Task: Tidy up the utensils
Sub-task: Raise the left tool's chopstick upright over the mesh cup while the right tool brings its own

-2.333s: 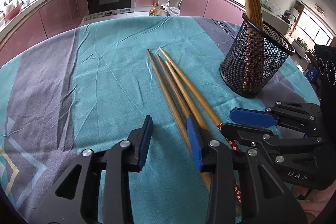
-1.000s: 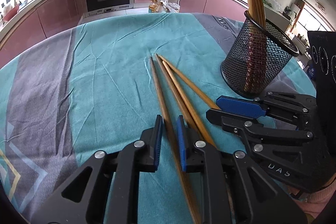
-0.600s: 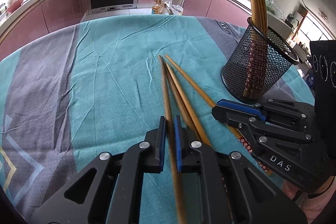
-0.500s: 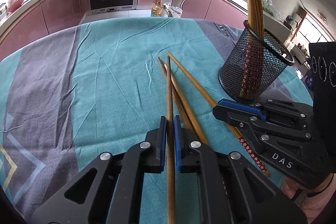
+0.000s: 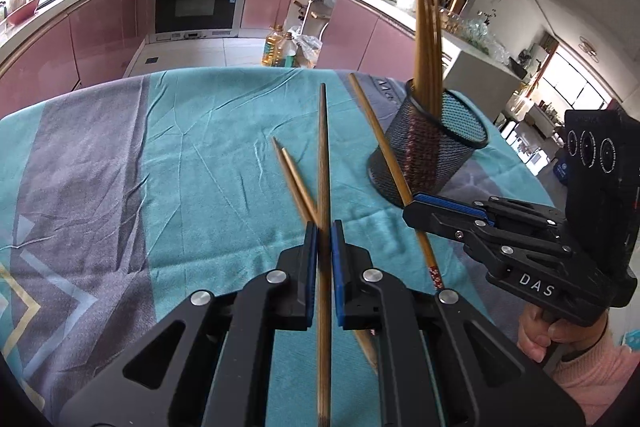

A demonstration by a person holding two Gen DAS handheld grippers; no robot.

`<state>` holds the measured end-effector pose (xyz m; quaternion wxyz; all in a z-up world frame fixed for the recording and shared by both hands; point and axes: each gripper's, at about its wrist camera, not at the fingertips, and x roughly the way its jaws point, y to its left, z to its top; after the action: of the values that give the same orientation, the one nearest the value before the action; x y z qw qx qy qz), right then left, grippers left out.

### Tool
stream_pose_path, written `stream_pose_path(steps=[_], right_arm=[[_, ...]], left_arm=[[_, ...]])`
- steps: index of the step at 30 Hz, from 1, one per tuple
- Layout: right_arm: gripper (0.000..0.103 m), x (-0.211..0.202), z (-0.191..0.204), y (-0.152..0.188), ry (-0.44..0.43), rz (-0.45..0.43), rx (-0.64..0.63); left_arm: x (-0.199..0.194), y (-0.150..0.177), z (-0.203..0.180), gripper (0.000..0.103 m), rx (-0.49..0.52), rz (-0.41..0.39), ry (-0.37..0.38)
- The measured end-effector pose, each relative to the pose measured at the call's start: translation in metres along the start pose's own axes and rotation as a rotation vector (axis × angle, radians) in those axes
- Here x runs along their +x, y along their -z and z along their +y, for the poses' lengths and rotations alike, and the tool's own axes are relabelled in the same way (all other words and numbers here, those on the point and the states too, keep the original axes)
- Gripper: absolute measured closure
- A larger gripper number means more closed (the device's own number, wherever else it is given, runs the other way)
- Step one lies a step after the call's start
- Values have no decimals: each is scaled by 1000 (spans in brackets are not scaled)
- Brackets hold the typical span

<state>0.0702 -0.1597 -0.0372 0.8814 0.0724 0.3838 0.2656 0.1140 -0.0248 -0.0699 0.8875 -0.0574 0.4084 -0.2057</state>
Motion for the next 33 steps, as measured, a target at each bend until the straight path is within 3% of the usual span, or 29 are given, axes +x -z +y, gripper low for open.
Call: stream_pose_path(steps=[15, 33], right_arm=[[97, -36, -3, -3, -23, -84, 2], [97, -68, -11, -7, -13, -159, 1]], left_arm=[[-33, -10, -21, 95, 22, -47, 125], [-50, -18, -35, 95, 47, -97, 194]])
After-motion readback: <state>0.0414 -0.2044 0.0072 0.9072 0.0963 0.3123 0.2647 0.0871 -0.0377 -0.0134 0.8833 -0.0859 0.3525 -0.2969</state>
